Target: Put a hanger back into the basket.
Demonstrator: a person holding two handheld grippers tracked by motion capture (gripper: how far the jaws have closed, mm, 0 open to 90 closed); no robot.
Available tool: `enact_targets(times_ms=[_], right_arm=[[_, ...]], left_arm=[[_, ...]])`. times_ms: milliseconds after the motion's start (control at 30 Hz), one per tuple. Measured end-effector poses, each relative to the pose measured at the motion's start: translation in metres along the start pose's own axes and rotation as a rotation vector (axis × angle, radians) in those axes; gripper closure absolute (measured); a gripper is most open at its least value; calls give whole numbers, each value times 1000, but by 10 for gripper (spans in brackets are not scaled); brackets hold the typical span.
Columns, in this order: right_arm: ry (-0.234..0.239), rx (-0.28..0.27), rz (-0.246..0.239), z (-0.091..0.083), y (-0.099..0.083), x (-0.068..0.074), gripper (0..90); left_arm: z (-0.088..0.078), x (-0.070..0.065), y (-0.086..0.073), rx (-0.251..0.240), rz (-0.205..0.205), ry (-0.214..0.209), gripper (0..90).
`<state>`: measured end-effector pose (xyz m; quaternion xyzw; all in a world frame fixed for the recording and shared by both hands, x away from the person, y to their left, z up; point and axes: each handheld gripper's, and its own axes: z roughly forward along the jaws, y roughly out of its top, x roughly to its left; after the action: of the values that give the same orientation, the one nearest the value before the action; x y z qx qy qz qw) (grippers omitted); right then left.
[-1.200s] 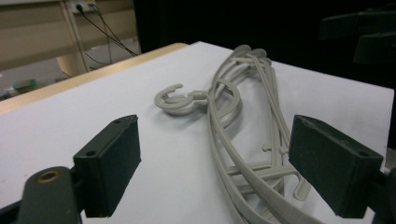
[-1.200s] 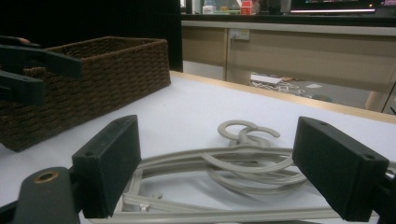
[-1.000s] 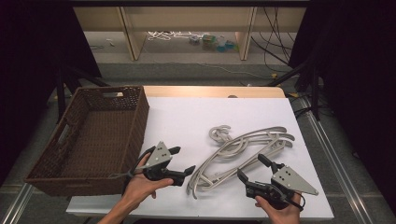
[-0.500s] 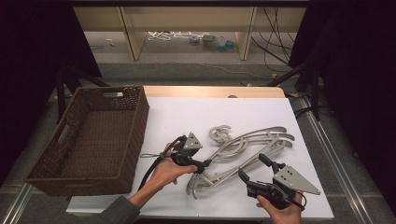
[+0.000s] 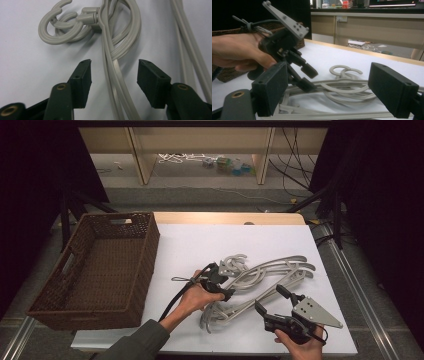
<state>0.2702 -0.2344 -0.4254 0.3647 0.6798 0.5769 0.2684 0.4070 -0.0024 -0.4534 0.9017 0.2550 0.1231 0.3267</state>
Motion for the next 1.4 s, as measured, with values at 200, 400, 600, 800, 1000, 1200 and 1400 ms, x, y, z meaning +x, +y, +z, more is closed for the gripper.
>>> enact_targets(times_ms=[200, 400, 600, 800, 1000, 1200, 1400], right_arm=[[8, -10, 3, 1, 0, -1, 182], [11, -7, -4, 1, 1, -2, 184], [8, -13, 1, 1, 1, -3, 185], [7, 5, -7, 0, 1, -5, 185], [1, -2, -4, -1, 2, -6, 185], [-4, 11, -1, -2, 2, -8, 185], [-9, 3, -1, -2, 2, -9, 185]], left_arm=[[14, 3, 2, 49, -13, -2, 579], [18, 5, 3, 50, -58, -21, 715], [15, 7, 4, 24, -118, -20, 760], [8, 14, 7, -44, -223, -52, 787], [1, 14, 8, -87, -246, -66, 797], [-8, 18, 9, -123, -260, -74, 805], [-20, 20, 11, -154, -269, -81, 813]])
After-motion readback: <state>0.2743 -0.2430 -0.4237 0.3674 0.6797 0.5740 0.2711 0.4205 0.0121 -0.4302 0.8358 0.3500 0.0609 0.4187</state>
